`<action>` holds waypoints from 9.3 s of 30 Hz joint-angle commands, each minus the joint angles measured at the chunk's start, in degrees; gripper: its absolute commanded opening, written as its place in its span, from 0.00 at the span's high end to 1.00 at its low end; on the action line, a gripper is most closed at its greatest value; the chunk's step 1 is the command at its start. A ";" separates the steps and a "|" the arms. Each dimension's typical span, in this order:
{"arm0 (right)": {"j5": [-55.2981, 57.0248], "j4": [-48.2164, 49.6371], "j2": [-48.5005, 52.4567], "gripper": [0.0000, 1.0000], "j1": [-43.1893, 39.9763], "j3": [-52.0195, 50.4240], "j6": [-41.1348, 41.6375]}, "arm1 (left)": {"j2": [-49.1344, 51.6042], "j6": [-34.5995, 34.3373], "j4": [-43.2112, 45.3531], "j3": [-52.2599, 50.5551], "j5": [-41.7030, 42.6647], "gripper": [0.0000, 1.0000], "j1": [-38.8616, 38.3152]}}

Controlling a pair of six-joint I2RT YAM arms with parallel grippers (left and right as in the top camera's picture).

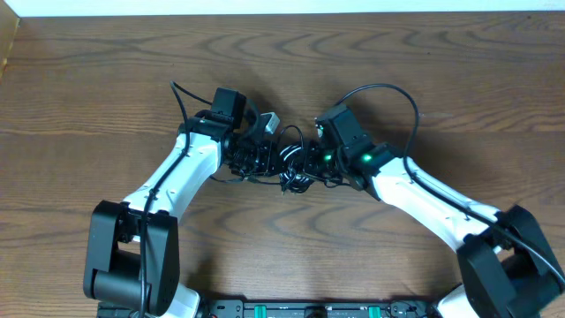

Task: Untangle cables

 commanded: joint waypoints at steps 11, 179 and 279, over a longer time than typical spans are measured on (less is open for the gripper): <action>-6.29 0.22 -3.69 0.99 -0.66 0.48 -7.61 | -0.46 0.09 -0.17 0.42 0.61 0.92 -0.13; 20.79 -19.54 -15.43 0.66 0.68 0.37 -22.36 | -0.24 -22.53 -4.90 0.37 -30.77 0.61 -0.11; -6.69 -3.65 7.37 0.25 -12.66 0.37 -47.47 | -2.91 -36.87 2.05 -2.64 -38.42 0.62 -19.91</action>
